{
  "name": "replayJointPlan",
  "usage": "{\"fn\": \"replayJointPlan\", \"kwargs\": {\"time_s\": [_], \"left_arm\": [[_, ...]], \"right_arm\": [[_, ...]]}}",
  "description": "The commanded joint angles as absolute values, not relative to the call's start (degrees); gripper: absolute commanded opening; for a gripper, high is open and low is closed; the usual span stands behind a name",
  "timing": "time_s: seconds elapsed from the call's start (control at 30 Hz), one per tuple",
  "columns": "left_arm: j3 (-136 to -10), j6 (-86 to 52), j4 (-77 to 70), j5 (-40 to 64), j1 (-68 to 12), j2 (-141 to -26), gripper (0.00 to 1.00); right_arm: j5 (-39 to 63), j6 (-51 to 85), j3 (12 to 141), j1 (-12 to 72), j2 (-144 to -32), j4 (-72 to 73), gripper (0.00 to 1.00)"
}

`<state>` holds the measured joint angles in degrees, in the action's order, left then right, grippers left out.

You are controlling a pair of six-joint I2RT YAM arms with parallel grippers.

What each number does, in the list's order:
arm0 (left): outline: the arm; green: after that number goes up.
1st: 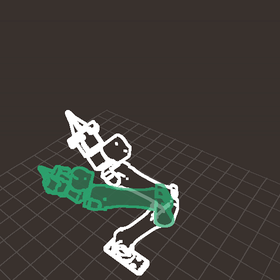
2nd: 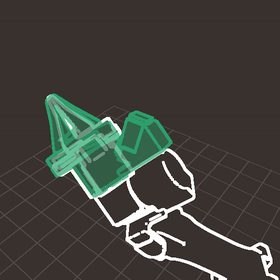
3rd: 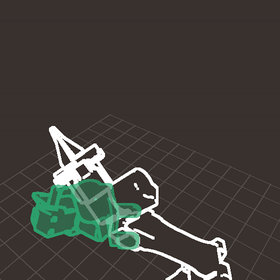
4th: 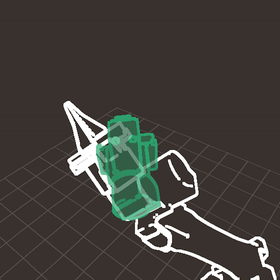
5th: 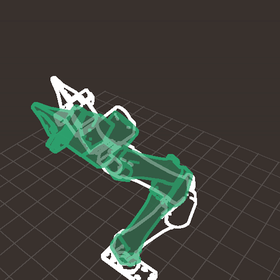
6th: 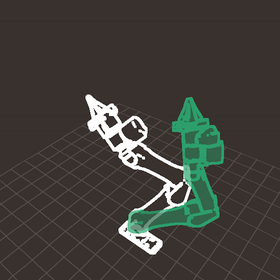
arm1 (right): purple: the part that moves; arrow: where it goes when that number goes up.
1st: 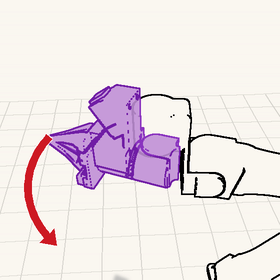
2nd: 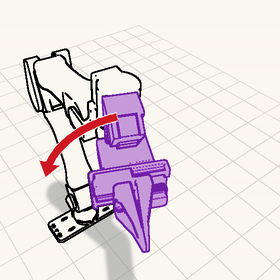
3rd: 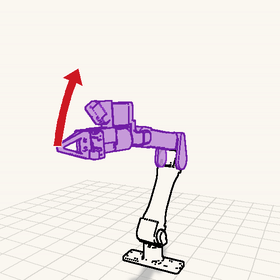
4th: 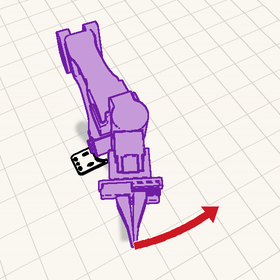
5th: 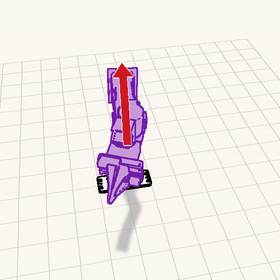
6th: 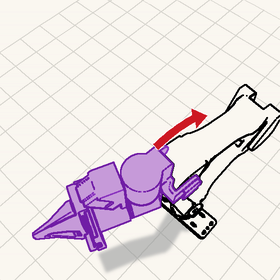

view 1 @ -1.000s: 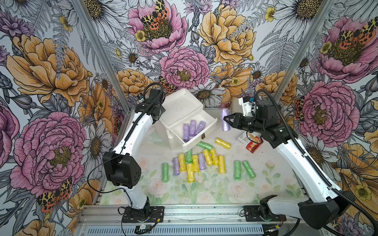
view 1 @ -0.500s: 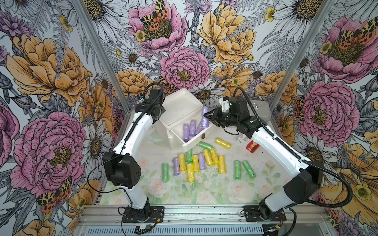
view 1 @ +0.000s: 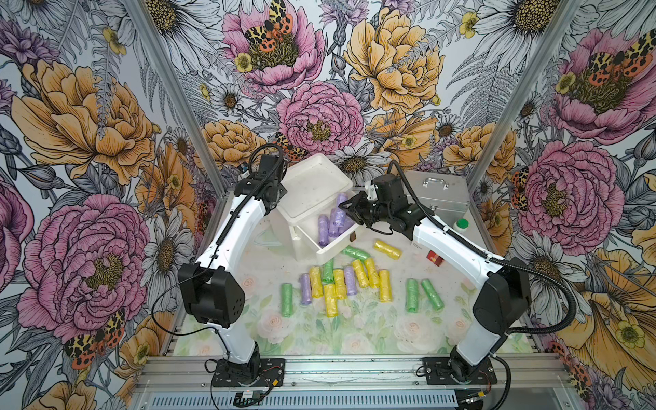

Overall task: Sort the rolls of trash bags by color and place them into the drawer
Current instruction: Place the roll of trash bags in the drawer.

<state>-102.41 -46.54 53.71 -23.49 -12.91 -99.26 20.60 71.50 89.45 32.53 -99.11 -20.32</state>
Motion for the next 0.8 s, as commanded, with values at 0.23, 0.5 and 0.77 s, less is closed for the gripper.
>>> {"fn": "replayJointPlan", "kwargs": {"time_s": [0.23, 0.5, 0.77], "left_arm": [[-101.8, -50.3, 59.7, -15.2, -14.2, -99.2, 0.00], [-101.6, -50.3, 59.7, -15.2, -14.2, -99.0, 0.00], [-101.0, -50.6, 59.7, -15.3, -14.2, -98.8, 0.00]], "right_arm": [[20.4, 75.0, 92.1, 34.2, -101.7, -18.0, 0.54], [20.0, 72.5, 92.0, 34.3, -100.6, -18.0, 0.63], [21.4, 71.6, 93.3, 34.5, -101.9, -18.1, 0.55]]}}
